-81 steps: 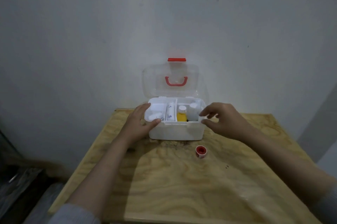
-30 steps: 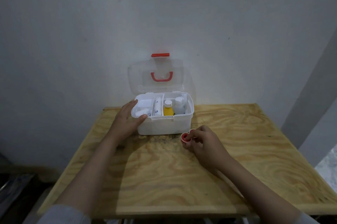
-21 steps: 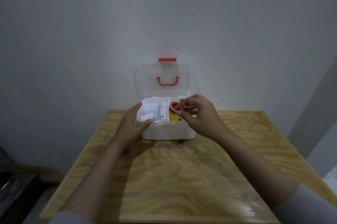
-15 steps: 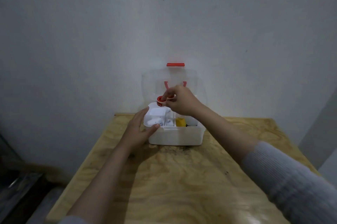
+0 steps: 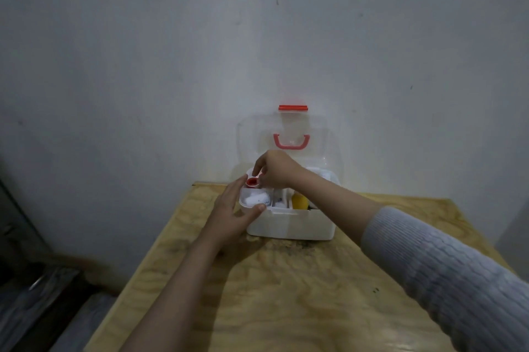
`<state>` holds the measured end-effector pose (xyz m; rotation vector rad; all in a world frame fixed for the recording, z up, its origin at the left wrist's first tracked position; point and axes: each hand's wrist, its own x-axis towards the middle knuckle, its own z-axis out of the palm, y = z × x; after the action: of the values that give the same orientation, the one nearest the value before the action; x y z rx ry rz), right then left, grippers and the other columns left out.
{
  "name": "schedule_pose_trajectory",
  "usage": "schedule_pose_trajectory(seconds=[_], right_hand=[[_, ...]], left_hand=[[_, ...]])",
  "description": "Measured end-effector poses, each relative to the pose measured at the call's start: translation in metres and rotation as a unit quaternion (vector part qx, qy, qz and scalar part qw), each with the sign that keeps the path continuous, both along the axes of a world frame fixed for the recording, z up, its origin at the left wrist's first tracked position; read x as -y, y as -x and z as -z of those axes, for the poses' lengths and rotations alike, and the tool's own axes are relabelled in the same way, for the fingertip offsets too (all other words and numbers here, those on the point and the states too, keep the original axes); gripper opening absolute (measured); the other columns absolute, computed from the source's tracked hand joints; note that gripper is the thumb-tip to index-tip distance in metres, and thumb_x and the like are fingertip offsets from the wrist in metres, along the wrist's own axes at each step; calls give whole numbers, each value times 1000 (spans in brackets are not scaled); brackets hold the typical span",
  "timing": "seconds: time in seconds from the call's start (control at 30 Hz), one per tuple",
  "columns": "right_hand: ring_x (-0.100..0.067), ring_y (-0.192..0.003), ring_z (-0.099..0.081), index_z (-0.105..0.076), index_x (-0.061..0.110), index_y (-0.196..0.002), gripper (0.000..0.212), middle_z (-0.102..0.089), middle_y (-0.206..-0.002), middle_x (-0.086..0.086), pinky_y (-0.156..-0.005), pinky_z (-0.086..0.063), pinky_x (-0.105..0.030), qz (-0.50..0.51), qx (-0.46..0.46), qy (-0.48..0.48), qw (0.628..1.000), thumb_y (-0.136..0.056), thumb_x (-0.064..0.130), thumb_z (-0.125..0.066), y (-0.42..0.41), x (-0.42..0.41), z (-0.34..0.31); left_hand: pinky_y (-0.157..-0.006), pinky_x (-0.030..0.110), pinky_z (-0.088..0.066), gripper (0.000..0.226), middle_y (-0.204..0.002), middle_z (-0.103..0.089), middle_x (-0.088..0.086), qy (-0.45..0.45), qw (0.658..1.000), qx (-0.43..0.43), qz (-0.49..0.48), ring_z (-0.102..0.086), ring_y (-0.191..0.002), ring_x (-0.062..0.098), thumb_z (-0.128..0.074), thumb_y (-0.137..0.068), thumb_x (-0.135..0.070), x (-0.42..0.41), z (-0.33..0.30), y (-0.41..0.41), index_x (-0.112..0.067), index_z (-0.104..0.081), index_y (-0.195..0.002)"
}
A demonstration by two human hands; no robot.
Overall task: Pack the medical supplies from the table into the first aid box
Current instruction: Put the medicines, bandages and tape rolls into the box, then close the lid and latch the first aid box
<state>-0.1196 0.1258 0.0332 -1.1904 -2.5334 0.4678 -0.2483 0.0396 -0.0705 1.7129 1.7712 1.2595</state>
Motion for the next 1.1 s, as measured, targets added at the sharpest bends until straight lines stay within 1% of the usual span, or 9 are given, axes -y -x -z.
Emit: schedule_pose_trajectory(seconds=[0.13, 0.23, 0.37, 0.47, 0.6, 0.73, 0.87, 1.0, 1.1], right_hand=[[-23, -98, -61, -69, 9, -101, 19, -65, -113, -11, -83, -49, -30, 13, -84, -85, 993, -82, 9, -65, -20, -2, -19], [-28, -104, -52, -66, 10, -103, 22, -59, -109, -14, -81, -45, -34, 62, -154, -202, 965, -82, 15, -63, -40, -8, -35], [-32, -111, -47, -59, 12, -116, 37, -57, -118, -14, -88, -45, -43, 138, -143, -286, 937, -81, 21, -60, -64, -25, -50], [-33, -117, -46, -49, 13, -128, 48, -56, -124, -14, -96, -40, -45, 167, -108, -269, 942, -83, 29, -58, -75, -36, -50], [-33, -110, -48, -47, 11, -127, 55, -52, -119, -16, -90, -44, -46, 164, -137, -244, 946, -84, 41, -59, -79, -34, -43], [-26, -96, -48, -56, 13, -116, 45, -50, -105, -12, -82, -46, -40, 151, -208, -236, 937, -86, 46, -56, -79, -14, -35], [-23, -95, -48, -57, 14, -114, 38, -51, -103, -11, -81, -43, -36, 139, -234, -239, 932, -88, 41, -55, -83, 13, -14], [-21, -96, -48, -55, 15, -112, 29, -53, -105, -9, -84, -39, -33, 119, -246, -239, 932, -89, 33, -56, -91, 39, 17], [-24, -97, -49, -54, 13, -109, 23, -53, -106, -9, -84, -39, -34, 100, -232, -222, 942, -89, 26, -56, -98, 52, 41]], left_hand=[[-102, 45, -40, 79, -148, -33, -18, -1, 1000, 7, -1, -34, -133, 12, -58, -65, -76, 1, -1, 0, -59, -25, -134], [-102, 45, -42, 76, -146, -34, -20, -3, 1000, 17, 1, -36, -132, 12, -61, -66, -75, 1, -1, 0, -61, -26, -132], [-102, 45, -42, 78, -145, -34, -23, -3, 1000, 26, 5, -36, -131, 9, -63, -65, -73, 3, -3, -1, -61, -26, -133], [-102, 40, -42, 75, -139, -34, -29, -4, 1000, 21, 7, -37, -129, 7, -63, -64, -74, 5, -6, -2, -66, -26, -128], [-102, 43, -42, 76, -145, -34, -24, 6, 1000, 15, 3, -37, -131, 9, -61, -64, -76, 5, -8, -4, -66, -24, -129], [-96, 35, -46, 83, -144, -32, -28, 10, 1000, 18, -4, -38, -131, 11, -61, -63, -77, 7, -7, -8, -64, -18, -133], [-100, 40, -39, 106, -157, -14, -15, -7, 998, 13, -59, -27, -139, 18, -62, -58, -79, 12, -6, -11, -57, 3, -139], [-105, 40, -33, 106, -158, -3, -16, -89, 989, -64, -97, -17, -142, 13, -66, -69, -65, 18, -11, -17, -52, 10, -142], [-103, 36, -29, 93, -158, -9, -6, -178, 962, -182, -98, -16, -139, 12, -67, -77, -51, 21, -17, -20, -37, -9, -148]])
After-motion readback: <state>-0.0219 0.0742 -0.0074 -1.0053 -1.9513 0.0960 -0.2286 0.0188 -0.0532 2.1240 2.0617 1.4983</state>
